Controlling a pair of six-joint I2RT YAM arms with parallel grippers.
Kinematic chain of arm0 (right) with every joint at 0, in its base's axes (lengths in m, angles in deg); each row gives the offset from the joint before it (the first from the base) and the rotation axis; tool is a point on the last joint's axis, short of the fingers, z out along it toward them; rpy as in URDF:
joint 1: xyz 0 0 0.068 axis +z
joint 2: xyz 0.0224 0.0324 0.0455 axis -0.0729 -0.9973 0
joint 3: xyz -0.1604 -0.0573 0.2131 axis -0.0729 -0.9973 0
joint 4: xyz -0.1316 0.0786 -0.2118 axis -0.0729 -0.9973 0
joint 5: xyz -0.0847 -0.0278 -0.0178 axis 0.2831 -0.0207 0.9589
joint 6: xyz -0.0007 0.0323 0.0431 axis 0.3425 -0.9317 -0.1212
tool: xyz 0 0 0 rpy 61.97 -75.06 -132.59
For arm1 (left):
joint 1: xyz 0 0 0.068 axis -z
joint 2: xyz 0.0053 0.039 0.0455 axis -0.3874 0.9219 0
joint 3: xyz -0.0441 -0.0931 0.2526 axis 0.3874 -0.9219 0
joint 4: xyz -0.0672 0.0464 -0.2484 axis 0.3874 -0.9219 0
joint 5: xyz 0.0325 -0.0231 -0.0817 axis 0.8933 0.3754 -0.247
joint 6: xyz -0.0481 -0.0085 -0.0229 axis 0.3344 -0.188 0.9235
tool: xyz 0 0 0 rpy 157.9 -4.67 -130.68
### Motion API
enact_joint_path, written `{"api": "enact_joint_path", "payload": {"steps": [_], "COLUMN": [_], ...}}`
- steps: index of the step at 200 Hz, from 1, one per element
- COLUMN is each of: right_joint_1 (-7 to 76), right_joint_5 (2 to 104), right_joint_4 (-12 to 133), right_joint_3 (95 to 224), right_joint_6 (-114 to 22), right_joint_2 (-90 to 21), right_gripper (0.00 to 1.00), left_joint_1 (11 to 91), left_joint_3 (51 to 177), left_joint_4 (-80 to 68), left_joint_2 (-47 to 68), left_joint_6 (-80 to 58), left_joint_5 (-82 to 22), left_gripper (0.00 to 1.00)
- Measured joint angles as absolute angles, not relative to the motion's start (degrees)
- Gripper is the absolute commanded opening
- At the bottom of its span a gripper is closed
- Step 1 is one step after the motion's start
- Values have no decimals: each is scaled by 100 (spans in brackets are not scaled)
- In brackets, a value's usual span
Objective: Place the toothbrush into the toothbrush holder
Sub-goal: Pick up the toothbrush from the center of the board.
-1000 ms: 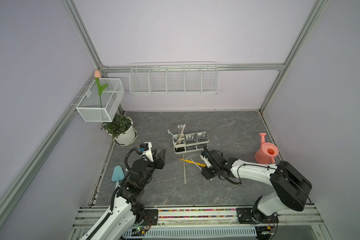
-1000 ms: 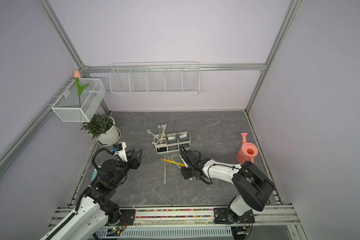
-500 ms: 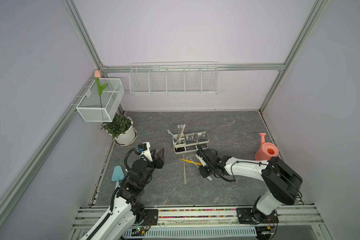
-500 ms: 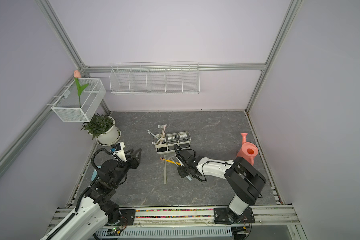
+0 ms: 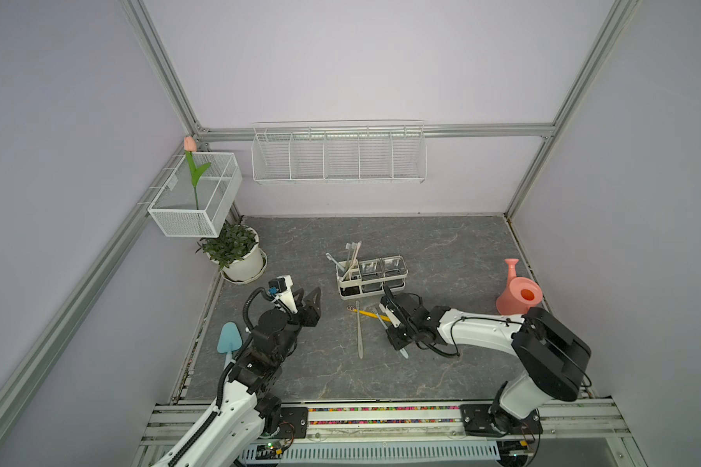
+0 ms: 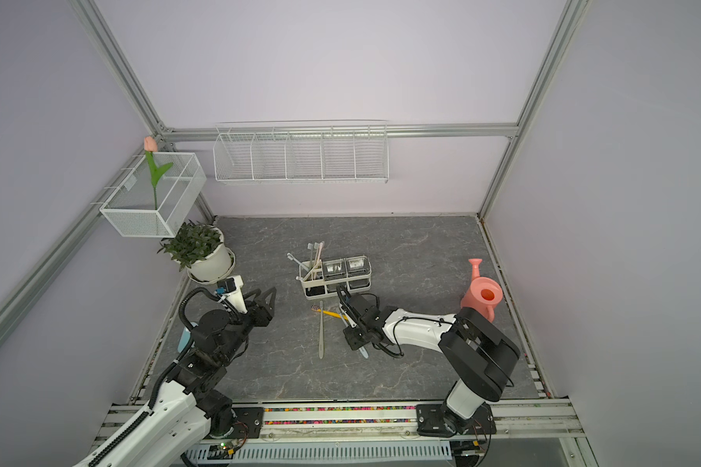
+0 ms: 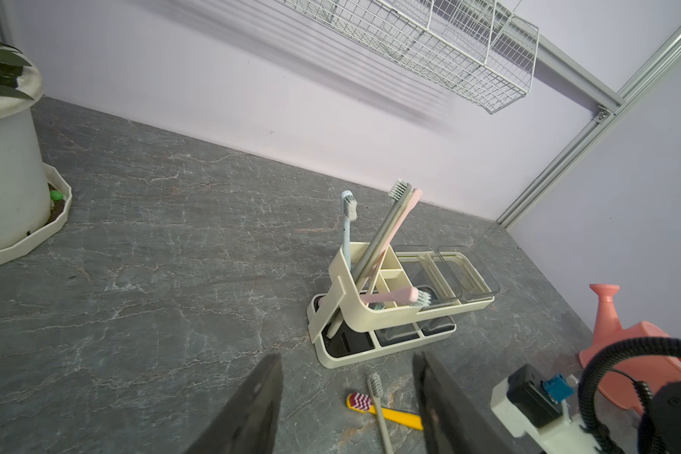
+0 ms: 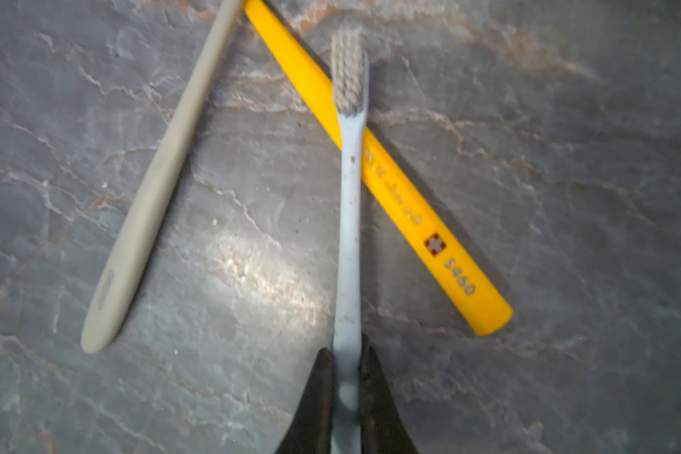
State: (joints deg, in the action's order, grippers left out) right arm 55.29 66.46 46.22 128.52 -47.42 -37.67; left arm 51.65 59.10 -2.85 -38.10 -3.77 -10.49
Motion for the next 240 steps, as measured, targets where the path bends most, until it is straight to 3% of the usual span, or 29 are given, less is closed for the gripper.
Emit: {"api": "enact_joint_path", "payload": {"steps": [37, 80, 159, 240], "right_joint_1": [5534, 5534, 5534, 5534], "right_joint_5": [6637, 6742, 7157, 7129], "right_joint_4": [4464, 4427, 4445, 4464], "right_joint_3": [12826, 13233, 13853, 14024], "right_joint_6": [-4878, -4921, -4829, -4768], "right_joint_2": [-3164, -2615, -2449, -2565], "right_gripper": [7, 7, 7, 7], "left_joint_1": [5165, 5161, 5161, 5161], "left_joint_3": [5936, 6566, 7335, 7420], "left_joint_4": [-207, -248, -121, 394], "left_joint_2": [-3657, -3144, -1745, -1172], "left_joint_6": [-240, 191, 893, 1032], "left_joint_5": [-1373, -2599, -4066, -4409], "left_gripper": [60, 60, 60, 60]}}
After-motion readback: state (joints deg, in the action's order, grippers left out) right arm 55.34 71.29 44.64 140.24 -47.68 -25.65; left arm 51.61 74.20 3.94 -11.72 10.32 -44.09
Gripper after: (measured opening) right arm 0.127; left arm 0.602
